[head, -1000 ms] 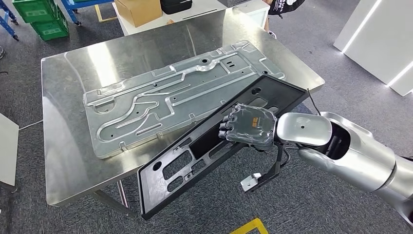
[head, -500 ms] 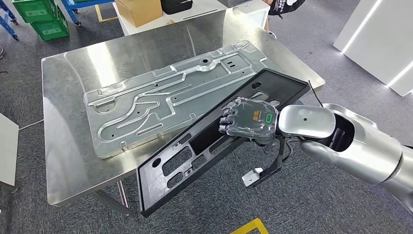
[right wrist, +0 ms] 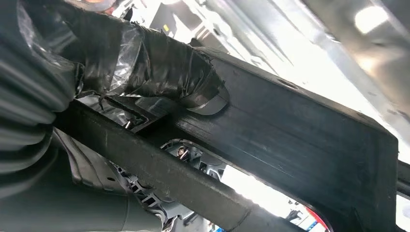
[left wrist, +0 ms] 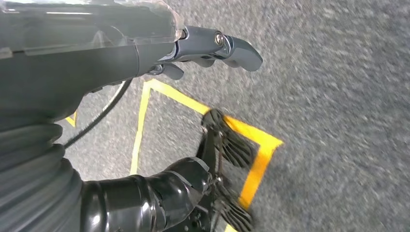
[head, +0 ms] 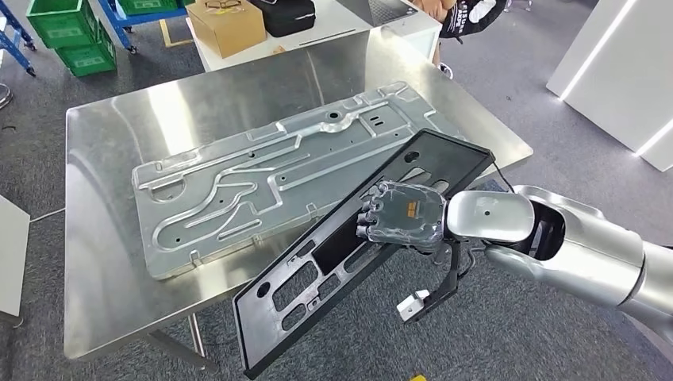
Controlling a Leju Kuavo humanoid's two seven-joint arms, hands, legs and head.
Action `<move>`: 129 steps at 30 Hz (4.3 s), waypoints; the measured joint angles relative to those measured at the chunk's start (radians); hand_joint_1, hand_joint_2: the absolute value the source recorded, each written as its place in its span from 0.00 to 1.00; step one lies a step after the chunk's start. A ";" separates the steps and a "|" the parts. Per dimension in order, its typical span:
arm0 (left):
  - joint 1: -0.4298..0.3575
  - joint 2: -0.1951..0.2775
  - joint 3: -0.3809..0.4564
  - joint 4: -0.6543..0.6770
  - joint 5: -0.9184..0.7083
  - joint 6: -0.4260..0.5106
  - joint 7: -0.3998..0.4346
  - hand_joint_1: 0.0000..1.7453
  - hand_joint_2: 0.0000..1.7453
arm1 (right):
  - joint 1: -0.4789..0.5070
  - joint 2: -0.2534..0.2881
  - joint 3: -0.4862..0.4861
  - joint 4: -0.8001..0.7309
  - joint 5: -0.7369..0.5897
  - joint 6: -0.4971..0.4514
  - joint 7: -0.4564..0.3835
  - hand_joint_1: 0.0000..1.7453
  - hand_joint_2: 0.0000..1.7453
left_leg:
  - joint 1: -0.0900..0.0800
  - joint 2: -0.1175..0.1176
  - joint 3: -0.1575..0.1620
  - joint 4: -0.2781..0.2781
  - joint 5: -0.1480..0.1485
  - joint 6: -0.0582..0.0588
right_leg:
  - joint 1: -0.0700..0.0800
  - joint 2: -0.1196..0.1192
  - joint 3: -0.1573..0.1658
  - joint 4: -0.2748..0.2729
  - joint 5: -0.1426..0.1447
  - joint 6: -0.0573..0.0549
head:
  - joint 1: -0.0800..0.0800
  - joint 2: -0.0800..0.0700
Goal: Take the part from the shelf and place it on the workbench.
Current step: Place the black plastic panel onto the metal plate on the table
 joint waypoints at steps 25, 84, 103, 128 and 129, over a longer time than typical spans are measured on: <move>-0.004 -0.035 0.001 -0.024 0.030 0.012 0.034 0.00 1.00 | 0.176 0.046 -0.078 0.003 0.305 -0.128 0.092 1.00 1.00 | -0.005 0.002 -0.198 0.049 0.129 -0.033 | 0.018 0.001 0.159 -0.064 -0.089 -0.061 | -0.004 0.000; 0.002 -0.137 0.000 -0.150 0.038 -0.018 0.050 0.00 1.00 | 0.661 0.184 -0.484 -0.067 0.562 -0.234 0.187 1.00 1.00 | -0.008 0.002 -0.196 0.050 0.124 -0.019 | 0.015 0.001 0.166 -0.076 -0.088 -0.034 | -0.004 0.000; 0.004 -0.139 0.000 -0.163 0.038 -0.007 0.060 0.00 1.00 | 0.701 0.182 -0.493 -0.055 0.563 -0.233 0.173 1.00 1.00 | -0.015 0.001 -0.179 0.028 0.118 0.029 | 0.006 0.003 0.028 0.207 -0.213 -0.014 | -0.003 0.000; 0.009 -0.135 0.000 -0.165 0.032 -0.001 0.060 0.00 1.00 | 0.698 0.182 -0.487 -0.033 0.549 -0.216 0.165 1.00 1.00 | -0.001 0.003 -0.282 0.070 0.202 -0.018 | -0.007 0.004 0.371 -0.124 -0.246 -0.002 | -0.005 0.000; 0.008 -0.135 0.000 -0.165 0.032 0.000 0.060 0.00 1.00 | 0.696 0.182 -0.487 -0.034 0.548 -0.216 0.165 1.00 1.00 | 0.001 0.003 -0.274 0.061 0.198 -0.012 | -0.008 0.004 0.366 -0.105 -0.259 0.000 | -0.005 0.000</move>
